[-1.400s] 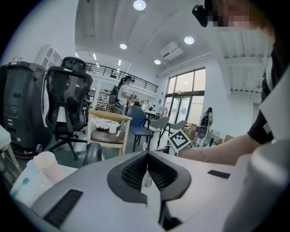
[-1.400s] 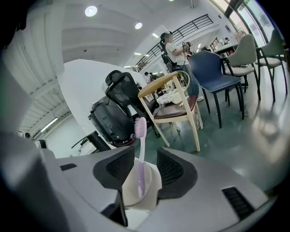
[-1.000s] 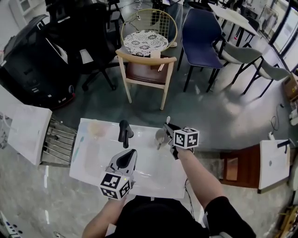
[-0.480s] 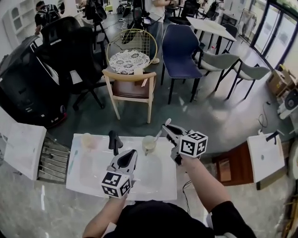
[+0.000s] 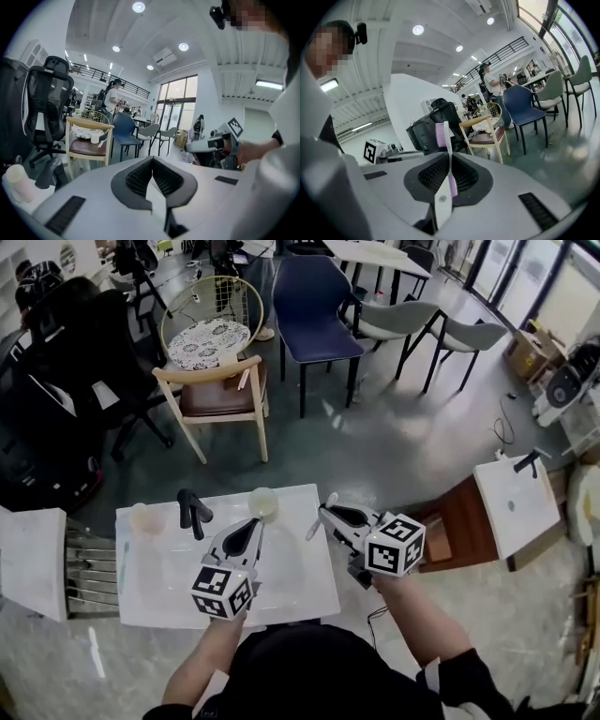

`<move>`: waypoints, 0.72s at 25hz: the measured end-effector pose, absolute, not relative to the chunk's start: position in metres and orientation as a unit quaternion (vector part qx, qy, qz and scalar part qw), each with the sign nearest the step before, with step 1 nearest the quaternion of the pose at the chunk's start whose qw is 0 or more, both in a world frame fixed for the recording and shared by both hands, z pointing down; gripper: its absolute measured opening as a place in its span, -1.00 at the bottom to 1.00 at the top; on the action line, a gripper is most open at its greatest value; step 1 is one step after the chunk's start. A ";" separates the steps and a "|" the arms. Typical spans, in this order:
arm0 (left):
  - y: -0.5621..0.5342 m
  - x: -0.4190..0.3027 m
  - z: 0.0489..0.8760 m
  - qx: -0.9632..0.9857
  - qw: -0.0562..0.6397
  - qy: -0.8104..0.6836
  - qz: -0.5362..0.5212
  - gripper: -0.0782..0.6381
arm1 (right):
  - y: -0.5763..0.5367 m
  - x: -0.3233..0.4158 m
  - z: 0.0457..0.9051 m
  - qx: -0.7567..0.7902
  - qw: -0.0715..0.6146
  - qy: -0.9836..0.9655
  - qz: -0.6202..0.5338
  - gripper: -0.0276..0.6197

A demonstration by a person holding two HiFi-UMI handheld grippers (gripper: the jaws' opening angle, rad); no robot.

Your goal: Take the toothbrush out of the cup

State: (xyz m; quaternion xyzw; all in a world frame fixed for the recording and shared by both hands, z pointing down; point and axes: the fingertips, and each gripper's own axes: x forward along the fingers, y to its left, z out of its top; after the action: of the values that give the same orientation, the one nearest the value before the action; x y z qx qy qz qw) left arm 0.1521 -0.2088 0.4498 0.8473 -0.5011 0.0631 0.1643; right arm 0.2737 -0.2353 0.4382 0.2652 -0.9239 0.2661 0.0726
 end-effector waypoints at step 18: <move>-0.203 0.165 0.467 0.848 0.187 -0.491 0.068 -0.74 | -0.176 0.305 0.587 0.301 0.153 -0.851 0.402 -0.79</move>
State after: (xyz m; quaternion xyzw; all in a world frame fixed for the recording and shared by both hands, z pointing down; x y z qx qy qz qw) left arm 0.1646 -0.2029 0.4674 0.8481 -0.4911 0.0676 0.1871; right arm 0.3054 -0.1763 0.5873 0.3014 -0.8512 0.4016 0.1527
